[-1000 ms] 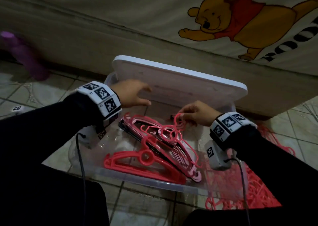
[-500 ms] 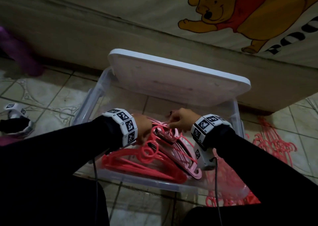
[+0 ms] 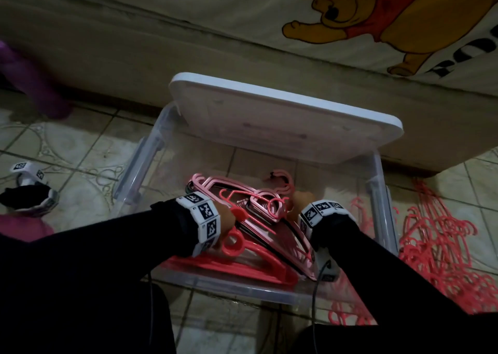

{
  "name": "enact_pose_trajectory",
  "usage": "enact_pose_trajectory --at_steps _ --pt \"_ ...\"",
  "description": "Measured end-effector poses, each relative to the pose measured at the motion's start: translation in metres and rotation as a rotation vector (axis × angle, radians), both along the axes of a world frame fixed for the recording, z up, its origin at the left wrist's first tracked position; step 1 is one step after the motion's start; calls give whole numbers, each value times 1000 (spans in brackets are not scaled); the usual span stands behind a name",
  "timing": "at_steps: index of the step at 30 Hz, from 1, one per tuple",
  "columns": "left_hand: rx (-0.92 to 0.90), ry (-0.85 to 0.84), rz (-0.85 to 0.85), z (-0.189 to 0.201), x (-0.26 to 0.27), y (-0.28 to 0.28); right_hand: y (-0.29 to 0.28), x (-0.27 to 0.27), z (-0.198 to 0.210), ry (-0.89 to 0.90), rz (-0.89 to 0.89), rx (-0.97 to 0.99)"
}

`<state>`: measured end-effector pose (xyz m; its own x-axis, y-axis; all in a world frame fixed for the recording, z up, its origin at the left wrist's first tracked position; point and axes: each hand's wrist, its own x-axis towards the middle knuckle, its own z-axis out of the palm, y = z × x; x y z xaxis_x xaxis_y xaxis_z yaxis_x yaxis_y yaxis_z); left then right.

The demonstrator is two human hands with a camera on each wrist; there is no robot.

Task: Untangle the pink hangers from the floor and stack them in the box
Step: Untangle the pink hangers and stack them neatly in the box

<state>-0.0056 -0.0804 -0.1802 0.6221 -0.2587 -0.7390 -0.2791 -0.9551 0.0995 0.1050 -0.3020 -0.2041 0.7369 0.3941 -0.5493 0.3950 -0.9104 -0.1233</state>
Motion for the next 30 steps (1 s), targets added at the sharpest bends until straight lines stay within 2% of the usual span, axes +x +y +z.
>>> enact_pose_trajectory --at_steps 2,5,6,8,10,13,16,19,22,30 --pt "-76 30 62 23 5 -4 2 1 0 14 -32 7" --pt "-174 114 280 52 17 -7 4 13 9 13 -76 1" --pt "-191 106 347 61 21 -7 4 18 12 0 -105 6" --pt "-189 -28 409 74 29 -7 3 26 18 -28 -146 18" --pt "-148 -177 408 82 33 -7 0 25 19 -22 -153 7" --pt "-141 -257 402 86 35 -8 -9 8 8 -30 -32 -72" --pt "-134 -217 357 81 28 -10 -8 -8 -2 -94 86 -98" --pt "-127 -132 265 75 18 -16 4 -4 1 -48 76 -112" --pt "-117 -161 203 74 15 -18 5 2 3 -39 70 -96" --pt "-138 -179 200 75 17 -16 6 -7 -2 -15 60 -55"
